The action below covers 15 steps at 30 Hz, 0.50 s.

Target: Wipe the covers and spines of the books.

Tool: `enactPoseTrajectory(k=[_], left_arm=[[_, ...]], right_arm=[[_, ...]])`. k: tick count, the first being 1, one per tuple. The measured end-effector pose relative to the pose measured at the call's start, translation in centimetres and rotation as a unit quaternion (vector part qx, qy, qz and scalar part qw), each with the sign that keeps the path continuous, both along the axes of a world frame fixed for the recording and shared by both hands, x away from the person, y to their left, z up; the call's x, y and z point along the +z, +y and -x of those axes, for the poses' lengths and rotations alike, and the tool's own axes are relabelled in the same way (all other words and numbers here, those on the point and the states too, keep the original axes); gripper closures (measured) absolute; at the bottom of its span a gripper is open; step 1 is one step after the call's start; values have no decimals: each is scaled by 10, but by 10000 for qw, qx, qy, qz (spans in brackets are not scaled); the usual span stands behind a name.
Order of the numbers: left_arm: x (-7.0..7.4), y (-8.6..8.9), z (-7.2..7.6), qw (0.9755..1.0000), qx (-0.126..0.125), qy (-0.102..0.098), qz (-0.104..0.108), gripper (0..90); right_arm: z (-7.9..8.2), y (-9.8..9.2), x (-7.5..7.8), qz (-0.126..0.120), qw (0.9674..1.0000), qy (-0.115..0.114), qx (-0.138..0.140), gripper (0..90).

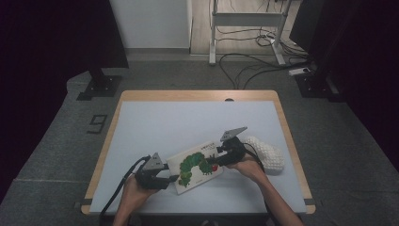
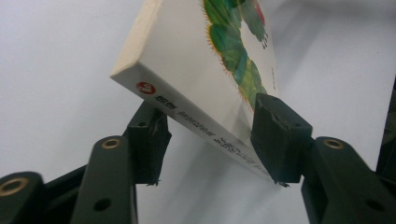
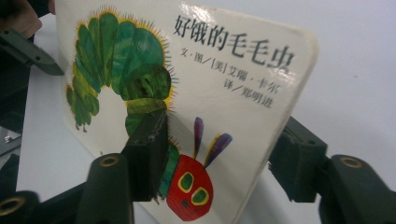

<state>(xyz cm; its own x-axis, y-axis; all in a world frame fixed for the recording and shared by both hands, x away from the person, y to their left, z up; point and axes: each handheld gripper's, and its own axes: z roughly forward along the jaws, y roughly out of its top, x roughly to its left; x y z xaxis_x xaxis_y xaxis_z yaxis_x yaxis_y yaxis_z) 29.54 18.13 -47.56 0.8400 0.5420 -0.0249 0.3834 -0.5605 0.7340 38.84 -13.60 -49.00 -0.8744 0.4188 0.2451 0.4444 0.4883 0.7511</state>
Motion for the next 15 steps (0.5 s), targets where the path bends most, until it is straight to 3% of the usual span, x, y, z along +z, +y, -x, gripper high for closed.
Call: enactPoseTrajectory(k=[6, 15], left_arm=[[10, 1, -6, 10000, 40, 14, -36, 544], [24, 3, -10, 9995, 184, -179, -204, 639]], right_arm=[[1, -8, 6, -139, 9999, -77, -52, 500], [5, -9, 14, -140, 9995, -275, -71, 559]])
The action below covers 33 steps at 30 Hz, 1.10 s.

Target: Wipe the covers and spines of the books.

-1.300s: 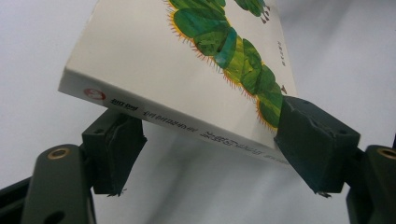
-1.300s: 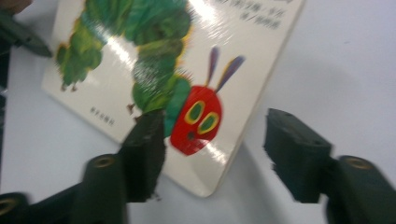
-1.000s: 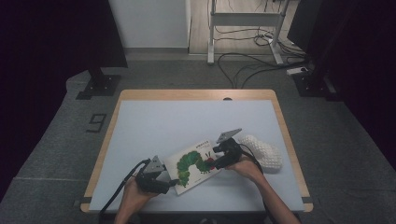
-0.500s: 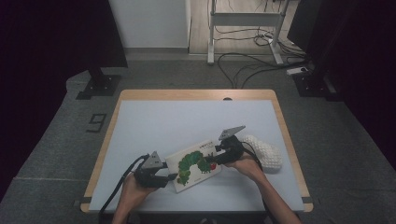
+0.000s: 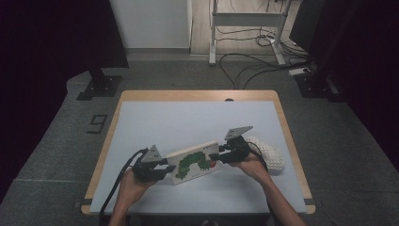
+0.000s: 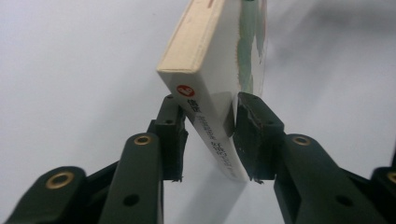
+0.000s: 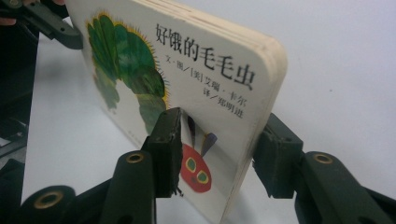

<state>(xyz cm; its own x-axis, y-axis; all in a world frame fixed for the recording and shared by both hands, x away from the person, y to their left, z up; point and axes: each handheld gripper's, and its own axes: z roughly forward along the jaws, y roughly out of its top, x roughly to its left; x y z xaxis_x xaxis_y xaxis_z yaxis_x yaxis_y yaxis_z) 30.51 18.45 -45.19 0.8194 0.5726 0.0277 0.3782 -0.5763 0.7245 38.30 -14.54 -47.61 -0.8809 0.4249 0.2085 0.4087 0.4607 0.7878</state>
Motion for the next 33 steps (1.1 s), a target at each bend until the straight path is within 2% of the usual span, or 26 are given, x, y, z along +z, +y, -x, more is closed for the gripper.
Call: enactPoseTrajectory(k=[5, 7, 16, 18, 19, 25, 33], left_arm=[[4, 0, -3, 9999, 72, -80, -46, 668], [6, 1, -6, 9999, 112, -107, -65, 670], [9, 3, -15, 9995, 227, -225, -36, 655], [6, 2, -18, 9993, 281, -226, -115, 648], [5, 2, -18, 9992, 276, -272, -107, 645], [5, 4, -19, 9991, 300, -225, 192, 628], [3, 4, -18, 9989, 271, -290, 253, 617]], right_arm=[[1, 1, 3, 31, 9999, -142, -25, 571], [3, 2, 5, 110, 9996, -246, -54, 574], [2, 5, 11, 114, 9986, -484, -194, 583], [2, 7, 10, 145, 9983, -517, -214, 591], [2, 7, 9, 167, 9983, -517, -203, 594], [3, 4, 4, 142, 9984, -506, -217, 602], [4, 4, 4, 184, 9980, -569, -202, 596]])
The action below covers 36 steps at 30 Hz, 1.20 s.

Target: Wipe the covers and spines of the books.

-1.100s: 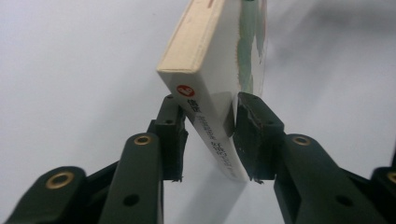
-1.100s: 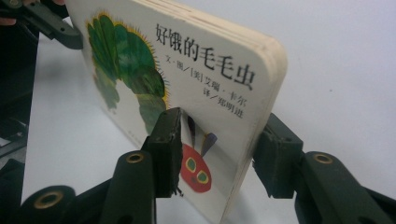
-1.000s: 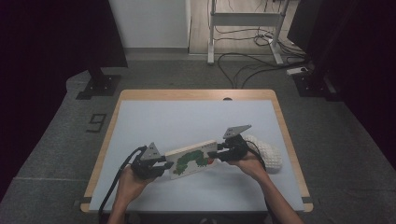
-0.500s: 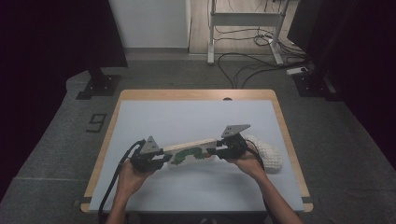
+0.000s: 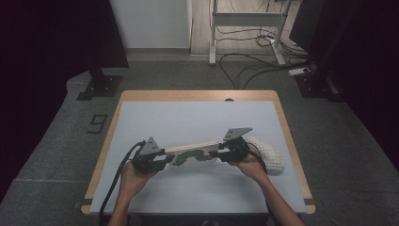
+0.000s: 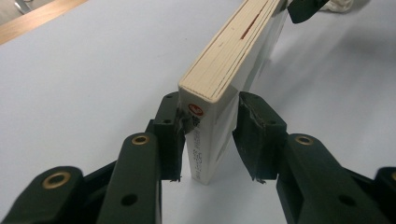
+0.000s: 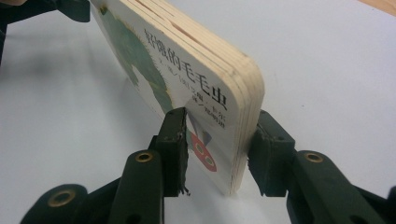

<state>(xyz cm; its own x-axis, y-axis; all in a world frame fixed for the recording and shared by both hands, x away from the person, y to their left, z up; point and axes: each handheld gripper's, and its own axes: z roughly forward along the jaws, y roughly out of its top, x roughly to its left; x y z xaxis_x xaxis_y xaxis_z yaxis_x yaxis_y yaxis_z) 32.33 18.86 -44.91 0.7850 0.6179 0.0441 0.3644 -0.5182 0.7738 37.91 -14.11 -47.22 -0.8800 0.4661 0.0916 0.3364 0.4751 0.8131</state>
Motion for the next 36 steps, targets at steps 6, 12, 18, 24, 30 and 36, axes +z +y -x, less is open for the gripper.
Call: enactPoseTrajectory(k=[6, 12, 18, 24, 30, 36], left_arm=[[0, 2, 0, 9999, -68, -31, 100, 618], [0, 3, 0, 9999, -108, -51, 96, 624], [0, 3, 0, 9999, -116, -73, 88, 627], [-1, 4, -1, 9998, -137, -78, 100, 627], [-1, 6, -2, 9997, -171, -22, 190, 629], [-1, 7, -2, 9995, -198, 15, 237, 631]], right_arm=[[0, 1, 2, 71, 10000, -36, -28, 562], [3, -6, 8, 127, 9997, -176, -151, 509], [6, -14, 12, 274, 9989, -240, -287, 463], [12, -28, 17, 509, 9969, -344, -484, 363], [17, -42, 20, 779, 9935, -425, -705, 300], [18, -63, 25, 784, 9916, -402, -949, 291]])
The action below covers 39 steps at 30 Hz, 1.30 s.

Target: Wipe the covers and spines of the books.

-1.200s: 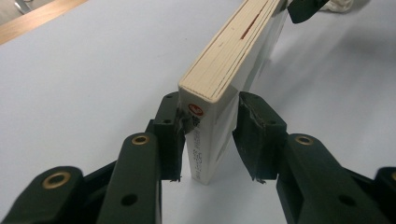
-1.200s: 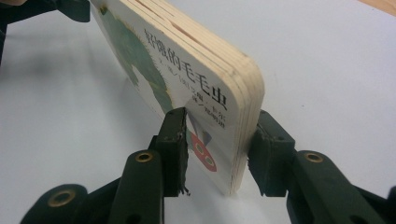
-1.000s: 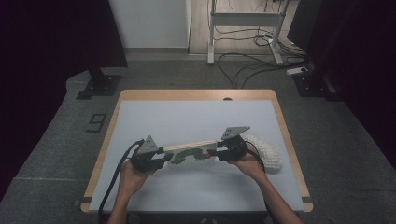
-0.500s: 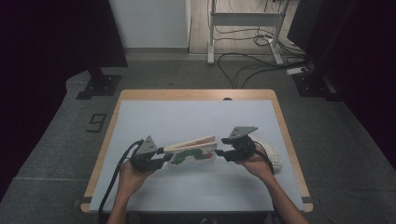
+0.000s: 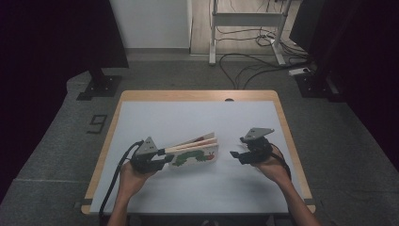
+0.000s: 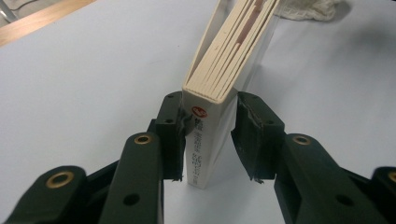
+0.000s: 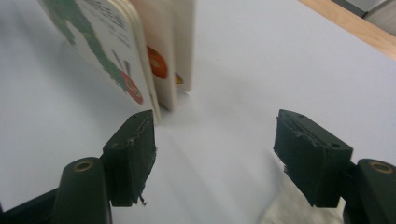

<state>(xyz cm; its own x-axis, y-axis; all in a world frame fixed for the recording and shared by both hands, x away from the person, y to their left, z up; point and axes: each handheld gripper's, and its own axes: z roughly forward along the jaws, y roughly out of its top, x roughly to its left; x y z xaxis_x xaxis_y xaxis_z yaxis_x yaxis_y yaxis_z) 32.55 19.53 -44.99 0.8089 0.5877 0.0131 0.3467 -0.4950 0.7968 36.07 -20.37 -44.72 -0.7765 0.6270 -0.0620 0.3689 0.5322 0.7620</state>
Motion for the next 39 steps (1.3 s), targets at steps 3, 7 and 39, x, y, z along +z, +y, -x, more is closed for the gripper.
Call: enactPoseTrajectory(k=[3, 7, 39], left_arm=[[0, 0, 0, 10000, -5, -1, 11, 632], [0, 0, 0, 10000, -4, -10, 18, 631], [0, 3, -2, 9999, 24, 37, 120, 640]], right_arm=[[0, -14, 3, -12, 9999, 1, -149, 296], [1, -33, 6, 13, 9992, -22, -395, 312], [-3, -81, -43, 268, 9904, 487, -1262, 645]])
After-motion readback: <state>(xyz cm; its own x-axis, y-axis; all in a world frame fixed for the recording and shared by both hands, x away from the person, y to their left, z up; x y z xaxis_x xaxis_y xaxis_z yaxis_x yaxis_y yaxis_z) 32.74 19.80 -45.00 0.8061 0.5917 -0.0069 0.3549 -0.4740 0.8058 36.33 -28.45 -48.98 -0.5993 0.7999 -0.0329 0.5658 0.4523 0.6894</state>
